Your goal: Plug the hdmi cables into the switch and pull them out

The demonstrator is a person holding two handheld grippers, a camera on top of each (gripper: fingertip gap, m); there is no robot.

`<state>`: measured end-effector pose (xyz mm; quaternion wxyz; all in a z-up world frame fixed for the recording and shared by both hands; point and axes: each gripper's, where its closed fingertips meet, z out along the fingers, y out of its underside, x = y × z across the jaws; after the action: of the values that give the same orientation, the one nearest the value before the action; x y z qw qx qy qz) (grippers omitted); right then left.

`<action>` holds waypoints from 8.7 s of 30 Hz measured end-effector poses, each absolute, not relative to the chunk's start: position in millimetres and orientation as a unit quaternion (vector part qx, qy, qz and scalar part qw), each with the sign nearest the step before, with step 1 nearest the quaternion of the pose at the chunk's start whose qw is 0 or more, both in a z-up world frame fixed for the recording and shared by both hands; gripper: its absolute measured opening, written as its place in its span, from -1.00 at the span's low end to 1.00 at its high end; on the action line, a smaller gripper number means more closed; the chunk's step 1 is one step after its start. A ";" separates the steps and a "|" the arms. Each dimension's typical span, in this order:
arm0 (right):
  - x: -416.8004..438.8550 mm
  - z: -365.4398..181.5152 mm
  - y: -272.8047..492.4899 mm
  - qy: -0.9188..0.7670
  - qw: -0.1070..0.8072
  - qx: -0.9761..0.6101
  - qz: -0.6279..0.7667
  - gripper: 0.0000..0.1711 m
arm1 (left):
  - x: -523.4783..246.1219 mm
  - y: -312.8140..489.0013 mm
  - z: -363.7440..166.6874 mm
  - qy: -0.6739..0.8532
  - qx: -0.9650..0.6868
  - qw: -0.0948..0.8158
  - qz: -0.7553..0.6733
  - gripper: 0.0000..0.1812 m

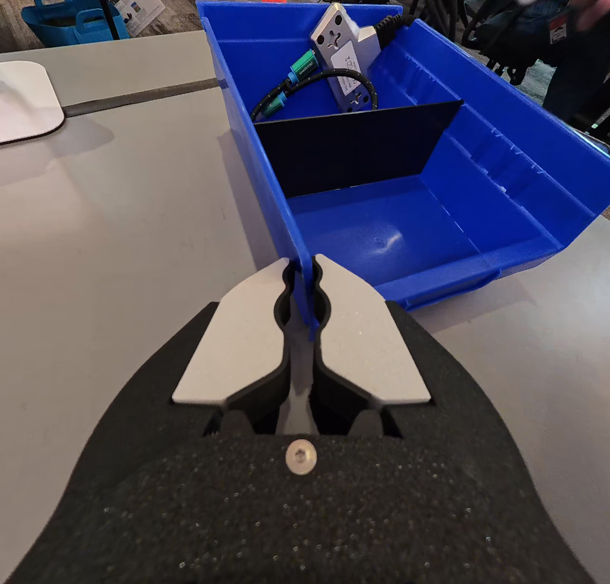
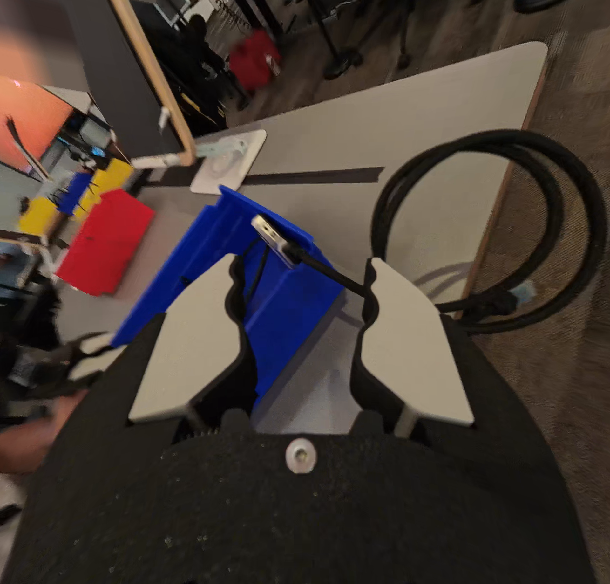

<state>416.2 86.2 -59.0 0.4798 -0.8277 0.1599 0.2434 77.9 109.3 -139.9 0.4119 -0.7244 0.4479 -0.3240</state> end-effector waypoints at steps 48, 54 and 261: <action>312.3 -75.6 106.5 -0.099 0.321 -0.933 -0.132 -0.47 | 92.9 74.4 -139.7 0.438 -0.727 0.389 -0.357 -0.83; 384.2 -28.1 65.8 0.136 0.565 -0.803 0.132 -0.44 | 92.6 74.3 -139.8 0.442 -0.724 0.385 -0.363 -0.83; 98.0 -129.8 20.1 -0.033 0.561 -0.818 -0.123 -0.46 | -308.6 504.9 -204.3 0.339 -0.937 -0.080 0.025 -0.06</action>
<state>98.0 20.1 -129.8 0.5610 -0.8179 -0.0334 -0.1235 -308.6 504.9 -204.3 -0.0804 -0.9371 0.3388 0.0250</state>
